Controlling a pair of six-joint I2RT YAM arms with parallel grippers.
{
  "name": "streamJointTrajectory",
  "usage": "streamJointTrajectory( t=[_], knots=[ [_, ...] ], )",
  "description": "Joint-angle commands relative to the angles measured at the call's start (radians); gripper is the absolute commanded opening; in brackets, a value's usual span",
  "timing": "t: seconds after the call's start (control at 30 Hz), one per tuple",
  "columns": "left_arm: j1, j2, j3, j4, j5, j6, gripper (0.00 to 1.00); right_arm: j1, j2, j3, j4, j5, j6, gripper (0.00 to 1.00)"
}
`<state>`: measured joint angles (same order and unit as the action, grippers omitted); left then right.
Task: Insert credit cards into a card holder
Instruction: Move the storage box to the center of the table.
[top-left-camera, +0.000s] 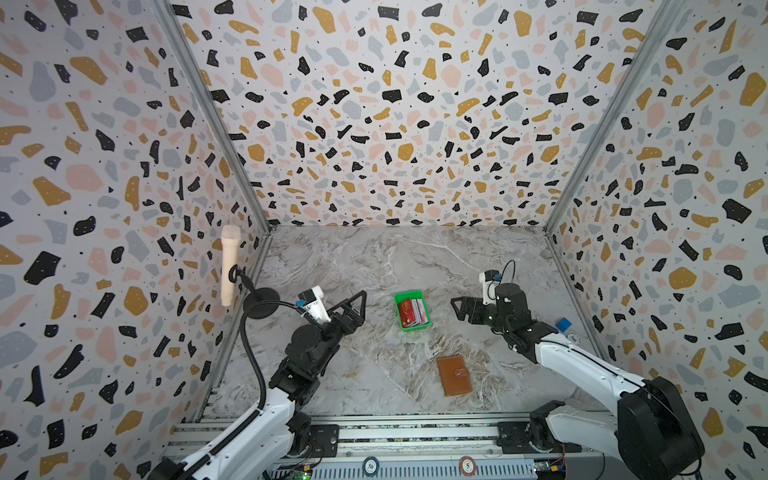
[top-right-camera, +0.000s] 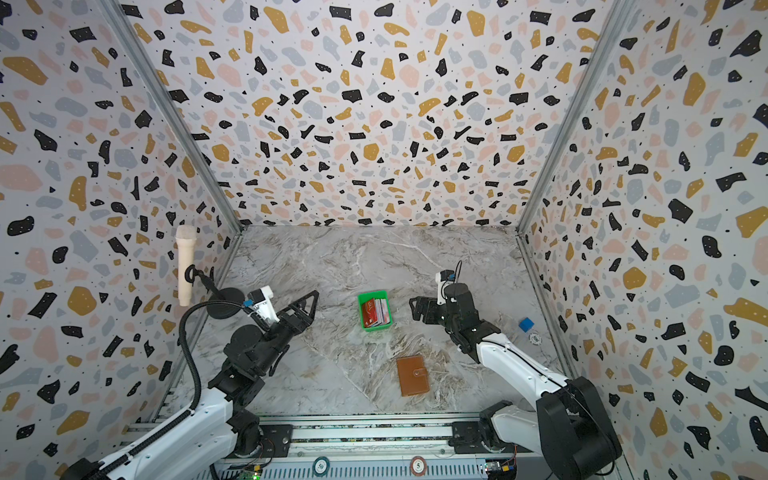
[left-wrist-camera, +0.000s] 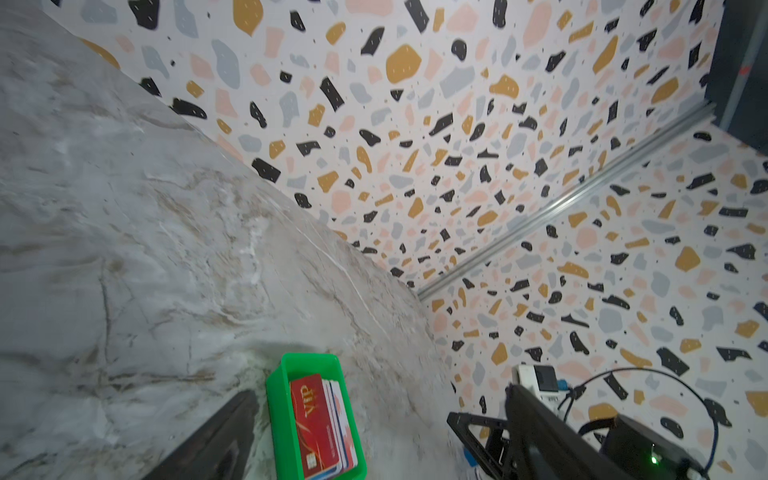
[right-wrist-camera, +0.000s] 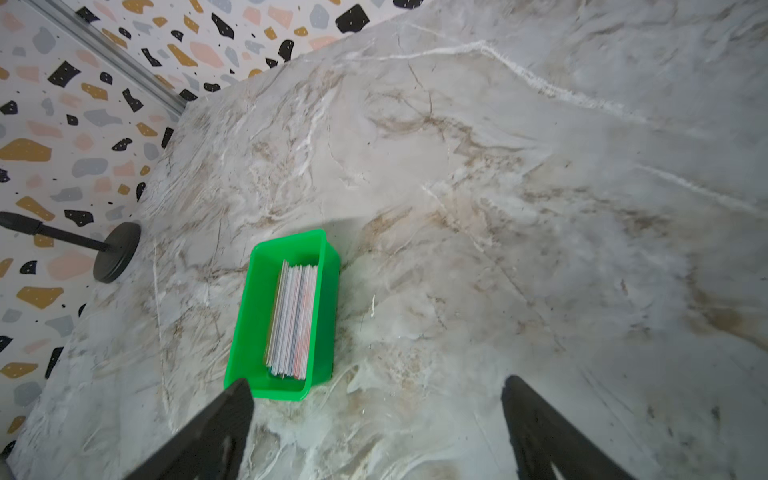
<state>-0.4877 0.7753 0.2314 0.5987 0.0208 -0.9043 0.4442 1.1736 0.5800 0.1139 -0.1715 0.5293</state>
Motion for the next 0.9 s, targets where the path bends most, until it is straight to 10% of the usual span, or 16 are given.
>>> streamJointTrajectory(
  t=[0.0,0.33,0.47,0.87],
  knots=[
    [-0.054,0.048,-0.009,-0.040,0.064,0.079,0.89,0.043,-0.028,-0.014,-0.069,-0.078,-0.003,0.92],
    [-0.089,0.092,-0.077,-0.031,0.131,0.079,0.86,0.158,0.174,0.127,-0.026,-0.060,-0.051,0.78],
    [-0.091,0.006,-0.095,-0.066,0.118,0.085,0.92,0.162,0.277,0.205,0.005,-0.105,-0.074,0.99],
    [-0.091,-0.084,-0.137,-0.093,0.103,0.077,0.93,0.222,0.533,0.419,-0.086,0.022,-0.102,0.99]
  ],
)
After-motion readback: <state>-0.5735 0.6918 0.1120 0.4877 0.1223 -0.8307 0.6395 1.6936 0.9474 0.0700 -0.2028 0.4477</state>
